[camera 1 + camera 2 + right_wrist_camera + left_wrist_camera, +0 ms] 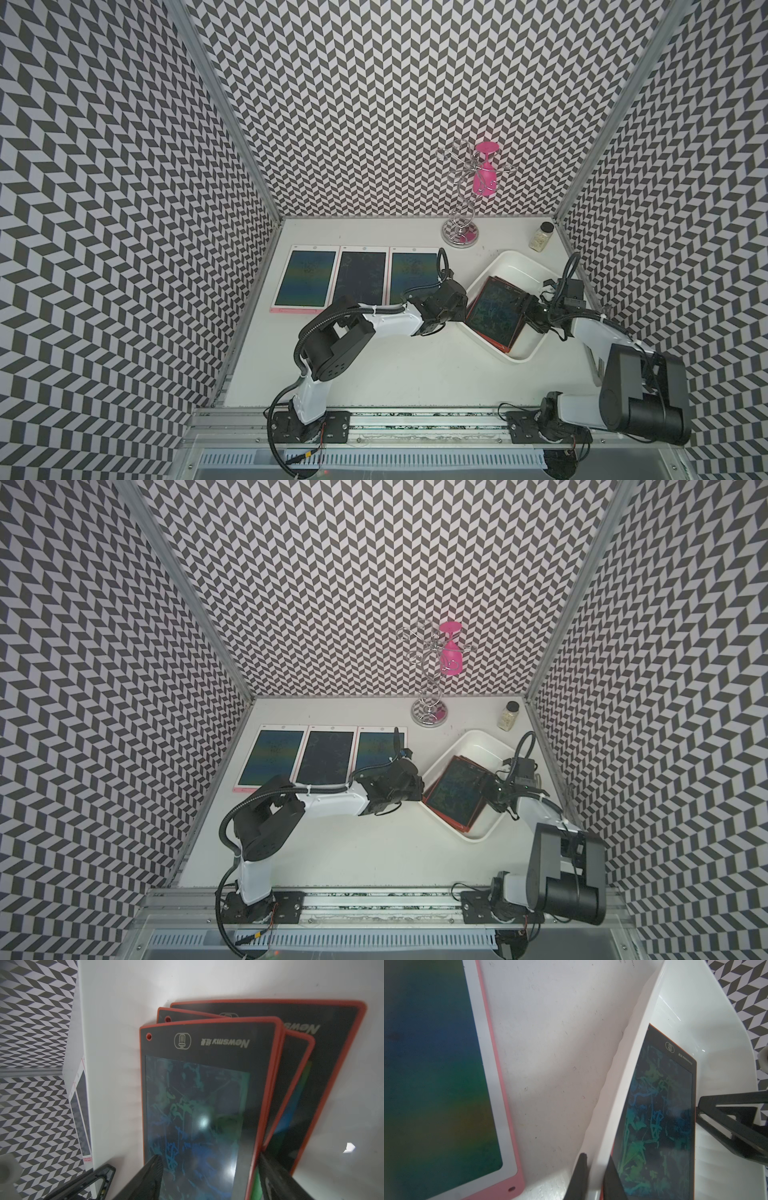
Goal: Take out the writing tablet from the storage box
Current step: Pick up the writing tablet from the storage box.
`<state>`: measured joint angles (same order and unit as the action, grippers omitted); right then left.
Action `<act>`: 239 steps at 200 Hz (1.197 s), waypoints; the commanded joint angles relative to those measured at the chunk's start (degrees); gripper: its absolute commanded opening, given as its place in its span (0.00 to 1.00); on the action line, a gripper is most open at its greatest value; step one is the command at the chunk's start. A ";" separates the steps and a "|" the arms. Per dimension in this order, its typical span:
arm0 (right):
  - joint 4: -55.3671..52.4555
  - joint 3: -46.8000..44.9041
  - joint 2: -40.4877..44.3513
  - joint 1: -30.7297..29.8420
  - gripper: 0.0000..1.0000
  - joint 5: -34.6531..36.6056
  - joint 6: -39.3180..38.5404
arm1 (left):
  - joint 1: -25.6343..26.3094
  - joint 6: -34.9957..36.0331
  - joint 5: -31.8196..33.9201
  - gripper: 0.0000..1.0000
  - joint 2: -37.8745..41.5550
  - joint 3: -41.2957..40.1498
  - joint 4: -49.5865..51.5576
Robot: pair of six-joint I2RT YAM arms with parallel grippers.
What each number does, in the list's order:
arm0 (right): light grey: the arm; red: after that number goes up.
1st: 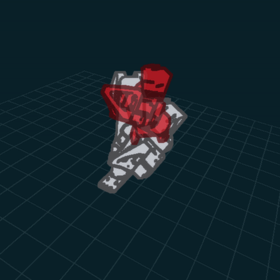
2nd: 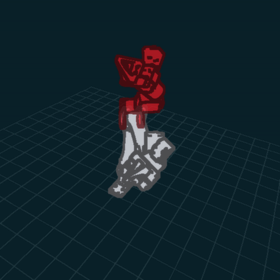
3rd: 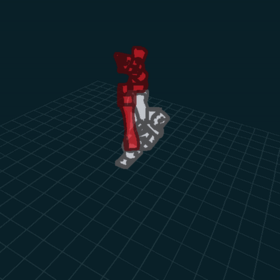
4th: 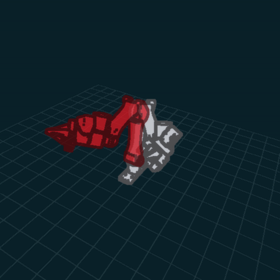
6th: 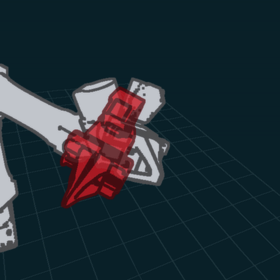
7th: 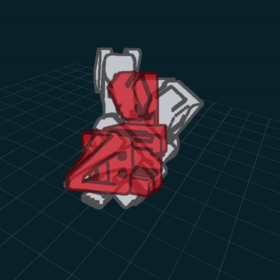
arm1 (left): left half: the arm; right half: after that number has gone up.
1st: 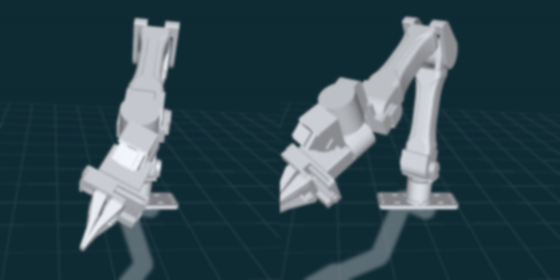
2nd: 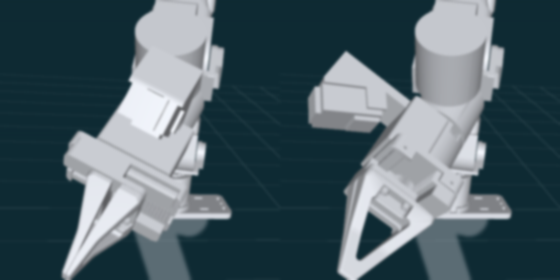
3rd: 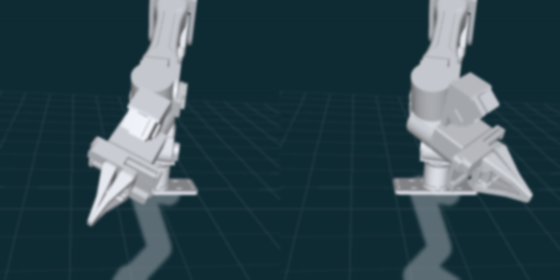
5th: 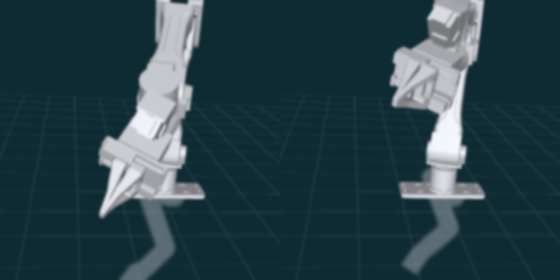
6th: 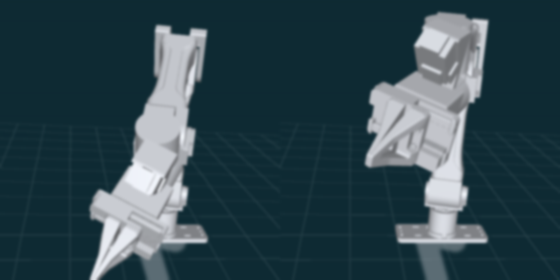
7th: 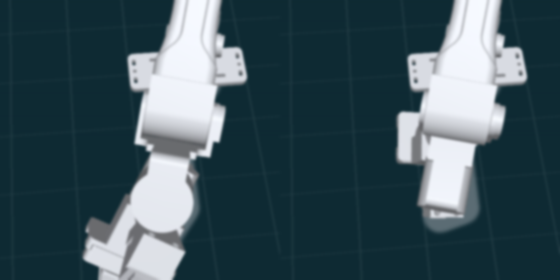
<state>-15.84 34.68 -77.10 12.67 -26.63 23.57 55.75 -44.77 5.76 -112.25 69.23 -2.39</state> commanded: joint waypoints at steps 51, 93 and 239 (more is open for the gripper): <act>-0.13 0.08 0.49 0.33 0.73 -6.22 -0.27 | 0.76 -2.20 -0.99 0.00 -1.82 1.96 -0.51; -1.27 0.44 0.96 0.30 0.73 -6.06 -0.61 | 0.77 -2.16 -1.08 0.00 -1.97 1.96 -0.59; 0.35 1.93 0.57 0.30 0.72 -10.42 0.62 | 0.74 -1.72 -1.71 0.00 -3.42 2.79 -0.47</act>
<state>-17.74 34.50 -77.08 12.95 -33.47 23.68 55.96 -44.86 5.67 -113.14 70.39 -2.04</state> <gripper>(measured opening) 0.719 0.118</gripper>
